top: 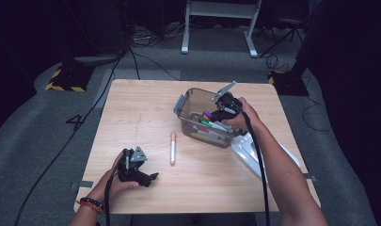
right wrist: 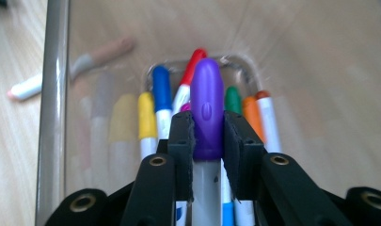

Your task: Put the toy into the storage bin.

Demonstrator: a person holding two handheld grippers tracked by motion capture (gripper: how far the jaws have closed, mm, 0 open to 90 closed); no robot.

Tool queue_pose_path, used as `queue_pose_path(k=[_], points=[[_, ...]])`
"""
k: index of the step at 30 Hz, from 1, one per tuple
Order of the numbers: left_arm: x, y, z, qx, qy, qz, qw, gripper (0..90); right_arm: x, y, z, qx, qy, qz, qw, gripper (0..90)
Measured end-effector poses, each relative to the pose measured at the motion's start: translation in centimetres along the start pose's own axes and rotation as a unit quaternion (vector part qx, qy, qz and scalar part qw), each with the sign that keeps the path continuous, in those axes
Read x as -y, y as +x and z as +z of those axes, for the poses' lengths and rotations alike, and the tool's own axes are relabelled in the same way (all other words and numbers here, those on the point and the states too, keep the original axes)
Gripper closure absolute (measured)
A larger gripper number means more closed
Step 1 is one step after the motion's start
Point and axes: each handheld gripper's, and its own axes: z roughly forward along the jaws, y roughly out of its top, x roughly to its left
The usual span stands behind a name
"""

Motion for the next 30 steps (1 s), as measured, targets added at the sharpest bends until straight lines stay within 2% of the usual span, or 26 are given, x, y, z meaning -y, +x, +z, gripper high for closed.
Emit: queue_pose_path(k=[1, 4, 6, 9, 13, 14, 15, 17, 18, 19, 20, 21, 22, 23, 24, 25, 26, 28, 29, 30], points=[[0.0, 0.0, 0.0, 0.0, 0.0, 0.0, 1.0, 0.5, 0.0, 0.0, 0.0, 0.0, 0.0, 0.0, 1.0, 74.6], [0.0, 0.0, 0.0, 0.0, 0.0, 0.0, 1.0, 0.5, -0.2, 0.2, 0.4, -0.014, 0.023, -0.007, 0.9996, 74.5], [0.0, 0.0, 0.0, 0.0, 0.0, 0.0, 1.0, 0.5, -0.3, 0.5, 0.6, -0.012, 0.038, -0.013, 0.9991, 74.4], [0.0, 0.0, 0.0, 0.0, 0.0, 0.0, 1.0, 0.5, -0.4, 0.7, 0.8, -0.021, 0.053, -0.017, 0.9982, 73.9], [0.0, 0.0, 0.0, 0.0, 0.0, 0.0, 1.0, 0.5, -0.4, 0.7, 0.9, -0.014, 0.057, -0.015, 0.9982, 67.8], [0.0, 0.0, 0.0, 0.0, 0.0, 0.0, 1.0, 0.4, -0.3, 0.6, 0.9, -0.009, 0.053, -0.011, 0.9985, 62.7], [0.0, 0.0, 0.0, 0.0, 0.0, 0.0, 1.0, 0.5, -0.3, 0.6, 0.9, -0.009, 0.053, -0.011, 0.9985, 62.7], [0.0, 0.0, 0.0, 0.0, 0.0, 0.0, 1.0, 0.4, -0.2, 0.5, 0.6, -0.004, 0.037, -0.003, 0.9993, 58.8], [0.0, 0.0, 0.0, 0.0, 0.0, 0.0, 1.0, 0.5, -0.1, 0.5, 0.2, 0.006, 0.017, 0.004, 0.9998, 52.0], [0.0, 0.0, 0.0, 0.0, 0.0, 0.0, 1.0, 0.4, -0.1, 0.5, 0.2, 0.006, 0.017, 0.004, 0.9998, 52.0], [0.0, 0.0, 0.0, 0.0, 0.0, 0.0, 1.0, 0.5, 0.2, 0.6, -0.4, 0.016, -0.014, 0.018, 0.9996, 44.8], [0.0, 0.0, 0.0, 0.0, 0.0, 0.0, 1.0, 0.5, 0.2, 0.6, -0.4, 0.016, -0.014, 0.018, 0.9996, 44.8], [0.0, 0.0, 0.0, 0.0, 0.0, 0.0, 1.0, 0.5, 0.5, 1.1, -1.3, 0.025, -0.052, 0.024, 0.9981, 39.8], [0.0, 0.0, 0.0, 0.0, 0.0, 0.0, 1.0, 0.5, 0.7, 1.4, -1.8, 0.027, -0.069, 0.028, 0.9968, 37.1], [0.0, 0.0, 0.0, 0.0, 0.0, 0.0, 1.0, 0.5, 0.9, 1.6, -2.2, 0.03, -0.082, 0.031, 0.9957, 35.5], [0.0, 0.0, 0.0, 0.0, 0.0, 0.0, 1.0, 0.5, 0.9, 1.6, -2.2, 0.03, -0.082, 0.031, 0.9957, 35.5], [0.0, 0.0, 0.0, 0.0, 0.0, 0.0, 1.0, 0.5, 1.4, 2.5, -3.4, 0.043, -0.115, 0.034, 0.9918, 33.3], [0.0, 0.0, 0.0, 0.0, 0.0, 0.0, 1.0, 0.5, 1.8, 3.3, -4.4, 0.056, -0.13, 0.033, 0.9894, 32.4], [0.0, 0.0, 0.0, 0.0, 0.0, 0.0, 1.0, 0.5, 1.8, 3.3, -4.4, 0.056, -0.13, 0.033, 0.9894, 32.4], [0.0, 0.0, 0.0, 0.0, 0.0, 0.0, 1.0, 0.5, 2.4, 4.3, -5.7, 0.063, -0.147, 0.028, 0.9867, 32.4]])
